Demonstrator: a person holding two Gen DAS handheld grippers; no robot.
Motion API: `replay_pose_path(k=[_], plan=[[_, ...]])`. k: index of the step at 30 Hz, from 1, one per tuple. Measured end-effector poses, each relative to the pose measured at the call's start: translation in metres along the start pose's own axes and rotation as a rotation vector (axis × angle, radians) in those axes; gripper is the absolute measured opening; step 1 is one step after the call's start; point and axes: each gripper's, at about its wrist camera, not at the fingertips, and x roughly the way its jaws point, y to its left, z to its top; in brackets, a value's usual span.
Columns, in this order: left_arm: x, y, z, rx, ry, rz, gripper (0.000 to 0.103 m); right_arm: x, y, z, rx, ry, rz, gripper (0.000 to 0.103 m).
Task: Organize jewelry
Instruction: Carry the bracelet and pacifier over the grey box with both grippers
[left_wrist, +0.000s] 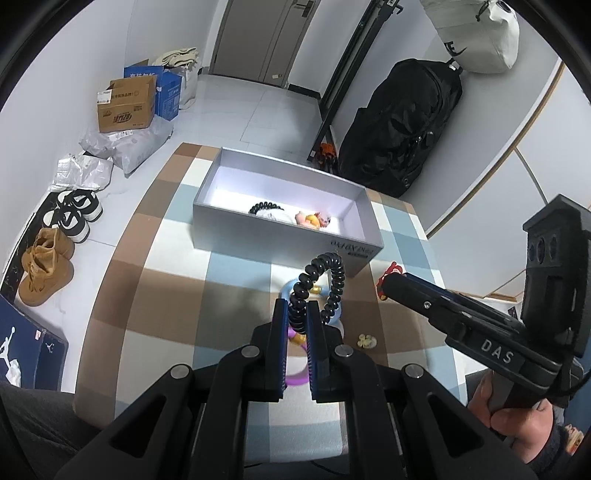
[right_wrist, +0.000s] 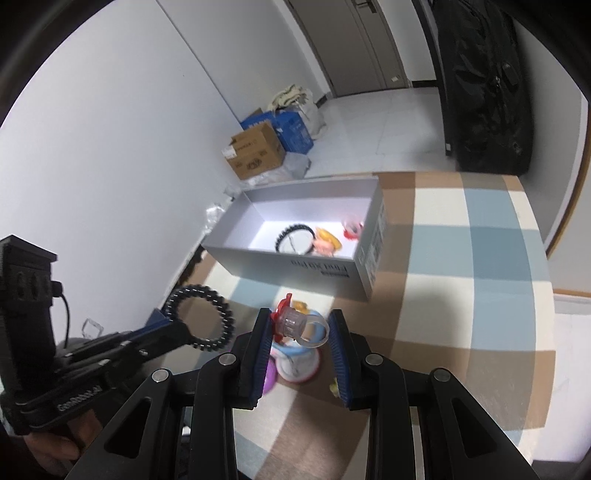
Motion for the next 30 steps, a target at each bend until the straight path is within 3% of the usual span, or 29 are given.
replay_pose_path(k=[12, 20, 30], plan=[[0.01, 0.0, 0.034, -0.025, 0.006, -0.027, 0.005, -0.002, 0.003, 0.031, 0.013, -0.065, 0.077, 0.029], [0.019, 0.001, 0.072, -0.005, -0.041, -0.026, 0.005, 0.005, -0.002, 0.055, 0.021, -0.087, 0.09, 0.029], [0.043, 0.003, 0.079, 0.028, 0.005, -0.037, 0.005, 0.018, -0.007, 0.083, 0.06, -0.104, 0.098, 0.029]])
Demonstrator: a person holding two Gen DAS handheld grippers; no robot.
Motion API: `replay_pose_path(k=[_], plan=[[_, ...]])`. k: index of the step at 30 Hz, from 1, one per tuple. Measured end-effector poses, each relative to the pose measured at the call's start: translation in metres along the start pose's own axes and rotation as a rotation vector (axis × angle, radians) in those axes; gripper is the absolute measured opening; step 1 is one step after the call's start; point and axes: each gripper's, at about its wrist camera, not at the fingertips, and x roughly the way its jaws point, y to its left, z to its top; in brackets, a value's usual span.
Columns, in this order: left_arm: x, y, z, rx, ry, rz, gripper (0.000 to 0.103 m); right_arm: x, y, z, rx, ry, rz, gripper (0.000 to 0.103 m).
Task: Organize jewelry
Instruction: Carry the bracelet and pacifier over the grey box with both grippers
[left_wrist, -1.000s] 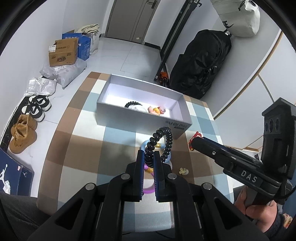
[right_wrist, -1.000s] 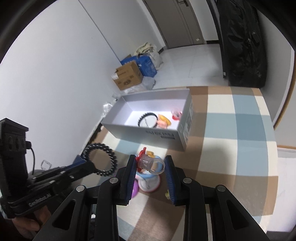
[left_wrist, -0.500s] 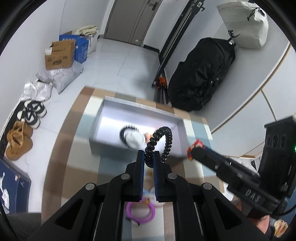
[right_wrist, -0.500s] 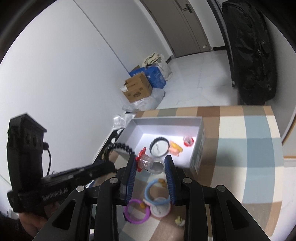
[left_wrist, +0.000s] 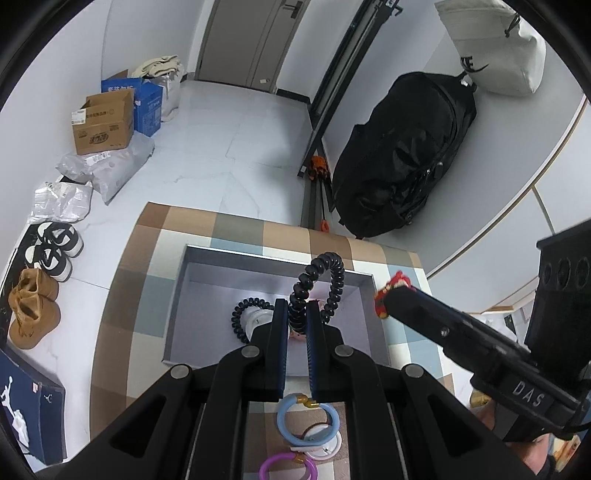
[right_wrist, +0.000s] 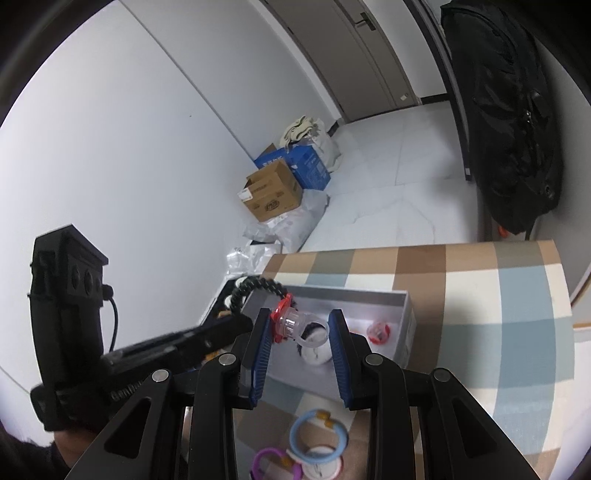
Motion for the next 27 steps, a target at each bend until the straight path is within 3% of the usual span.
replay_pose_path(k=[15, 27], plan=[[0.025, 0.006, 0.007, -0.021, 0.075, -0.016, 0.005, 0.03, -0.031, 0.003, 0.104, 0.079, -0.028, 0.03], [0.032, 0.005, 0.006, -0.03, 0.059, -0.069, 0.006, 0.037, -0.041, 0.0, 0.145, 0.097, -0.036, 0.031]])
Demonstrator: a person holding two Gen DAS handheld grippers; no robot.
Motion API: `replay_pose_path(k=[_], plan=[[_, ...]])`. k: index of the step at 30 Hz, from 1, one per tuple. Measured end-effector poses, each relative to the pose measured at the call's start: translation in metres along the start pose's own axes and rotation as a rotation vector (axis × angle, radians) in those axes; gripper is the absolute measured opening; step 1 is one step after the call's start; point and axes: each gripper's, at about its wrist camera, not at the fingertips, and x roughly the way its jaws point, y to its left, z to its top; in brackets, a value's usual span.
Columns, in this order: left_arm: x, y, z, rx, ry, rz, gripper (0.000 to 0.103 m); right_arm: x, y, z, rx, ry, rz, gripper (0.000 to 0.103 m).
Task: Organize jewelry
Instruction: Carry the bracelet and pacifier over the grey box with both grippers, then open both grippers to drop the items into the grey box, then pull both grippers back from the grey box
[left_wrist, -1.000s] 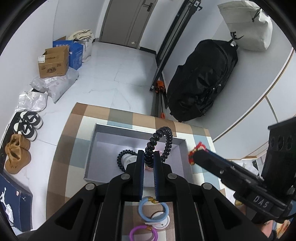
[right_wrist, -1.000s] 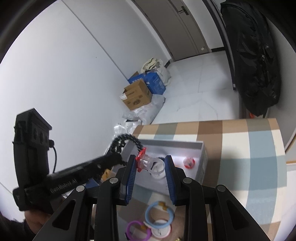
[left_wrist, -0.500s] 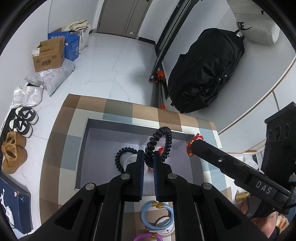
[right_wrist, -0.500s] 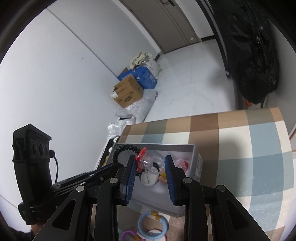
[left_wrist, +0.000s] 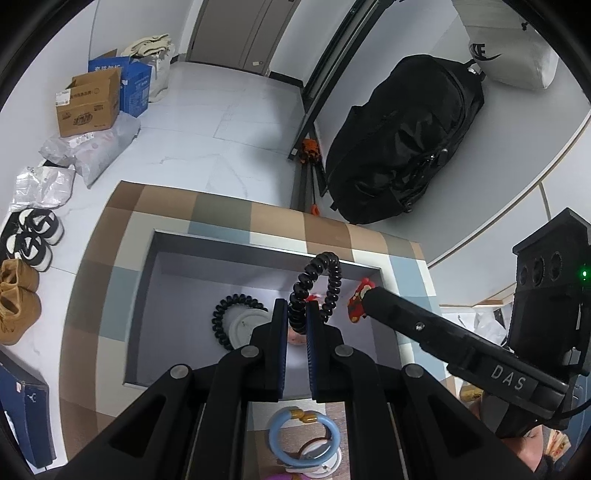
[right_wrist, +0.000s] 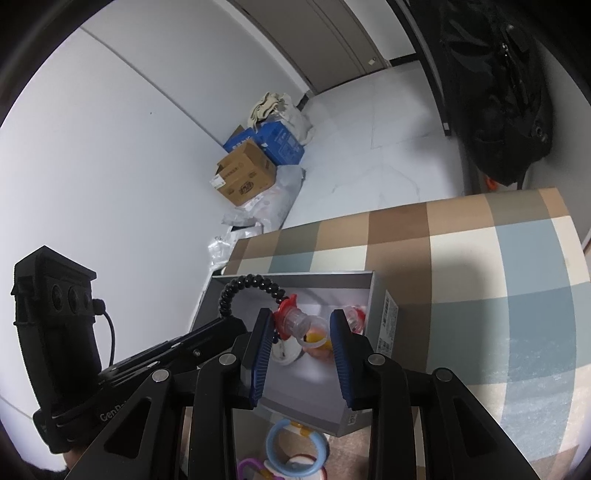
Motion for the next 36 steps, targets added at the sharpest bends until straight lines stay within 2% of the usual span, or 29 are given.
replay_pose_path(k=[1, 3, 5, 8, 9, 11, 14, 18, 21, 23, 25, 26, 27, 32, 36], plan=[[0.0, 0.003, 0.0, -0.019, -0.001, -0.033, 0.007, -0.002, 0.0, 0.0, 0.002, -0.008, 0.001, 0.031], [0.002, 0.007, 0.0, -0.058, 0.016, -0.051, 0.022, -0.005, 0.0, 0.0, 0.002, -0.016, 0.005, 0.034], [0.002, 0.009, 0.0, -0.069, 0.018, -0.05, 0.031, -0.008, 0.0, 0.0, 0.001, -0.025, 0.002, 0.052], [-0.006, 0.007, -0.001, -0.07, -0.026, -0.034, 0.04, -0.015, 0.001, -0.001, -0.001, -0.048, 0.014, 0.068], [-0.007, 0.006, -0.001, -0.065, -0.036, -0.025, 0.046, -0.017, 0.001, -0.001, -0.003, -0.055, 0.016, 0.069], [-0.009, 0.004, -0.001, -0.054, -0.049, -0.011, 0.051, -0.02, 0.001, -0.001, -0.006, -0.061, 0.015, 0.072], [-0.009, 0.002, -0.003, -0.034, -0.053, 0.03, 0.052, -0.024, -0.002, -0.002, 0.007, -0.068, 0.006, 0.083], [-0.006, -0.003, -0.007, 0.008, -0.045, 0.098, 0.052, -0.029, -0.007, -0.002, 0.033, -0.076, 0.005, 0.087], [-0.009, -0.005, -0.01, 0.032, -0.048, 0.124, 0.052, -0.031, -0.006, -0.003, 0.029, -0.083, -0.006, 0.094], [-0.012, -0.007, -0.012, 0.045, -0.056, 0.141, 0.052, -0.034, -0.005, -0.004, 0.021, -0.092, -0.012, 0.095], [-0.014, -0.008, -0.013, 0.048, -0.059, 0.155, 0.055, -0.037, -0.004, -0.005, 0.013, -0.099, -0.016, 0.098], [-0.015, -0.008, -0.014, 0.047, -0.06, 0.162, 0.061, -0.038, -0.003, -0.005, 0.009, -0.104, -0.018, 0.099], [-0.018, -0.008, -0.015, 0.046, -0.067, 0.164, 0.063, -0.04, -0.003, -0.007, 0.006, -0.107, -0.018, 0.099], [-0.027, -0.016, -0.018, 0.073, -0.113, 0.18, 0.064, -0.048, 0.0, -0.012, -0.022, -0.124, -0.035, 0.103], [-0.035, -0.021, -0.025, 0.106, -0.156, 0.214, 0.073, -0.055, 0.002, -0.018, -0.035, -0.136, -0.04, 0.103]])
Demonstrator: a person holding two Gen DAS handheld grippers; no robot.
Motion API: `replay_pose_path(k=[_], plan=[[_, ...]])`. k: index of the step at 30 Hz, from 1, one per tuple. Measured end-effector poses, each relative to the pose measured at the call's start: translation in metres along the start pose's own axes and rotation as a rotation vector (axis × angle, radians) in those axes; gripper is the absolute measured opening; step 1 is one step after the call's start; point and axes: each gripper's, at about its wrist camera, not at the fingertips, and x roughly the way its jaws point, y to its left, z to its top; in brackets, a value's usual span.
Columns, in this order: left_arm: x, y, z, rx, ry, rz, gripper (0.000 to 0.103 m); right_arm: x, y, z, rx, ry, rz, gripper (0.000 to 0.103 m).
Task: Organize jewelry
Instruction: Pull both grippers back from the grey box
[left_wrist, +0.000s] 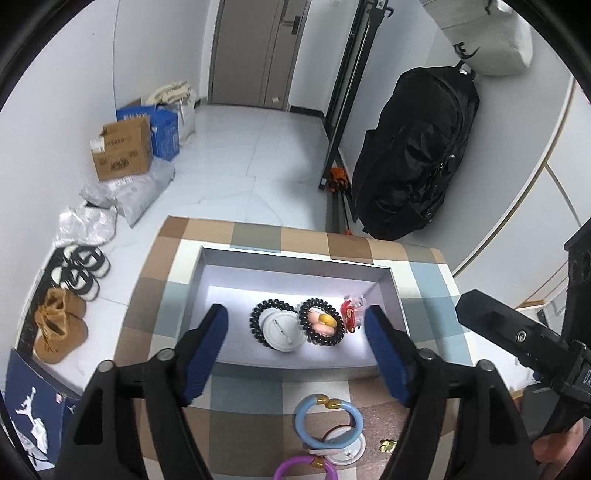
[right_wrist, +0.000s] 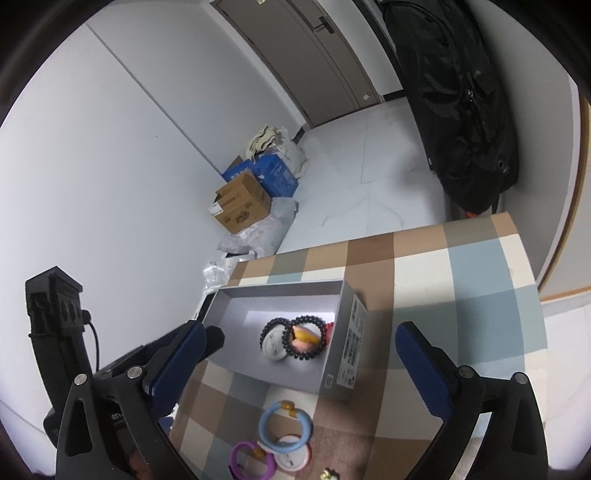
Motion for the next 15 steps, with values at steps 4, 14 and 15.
replay_pose_path(k=[4, 14, 15], plan=[[-0.011, -0.007, -0.008, 0.045, -0.054, 0.023, 0.073, -0.005, 0.004, -0.008, -0.034, -0.004, -0.014, 0.103], [-0.032, -0.004, -0.028, 0.032, -0.099, -0.011, 0.083, -0.025, 0.009, -0.029, -0.089, -0.026, -0.045, 0.103], [-0.032, -0.003, -0.03, 0.023, -0.096, -0.015, 0.083, -0.027, 0.01, -0.031, -0.093, -0.027, -0.047, 0.103]])
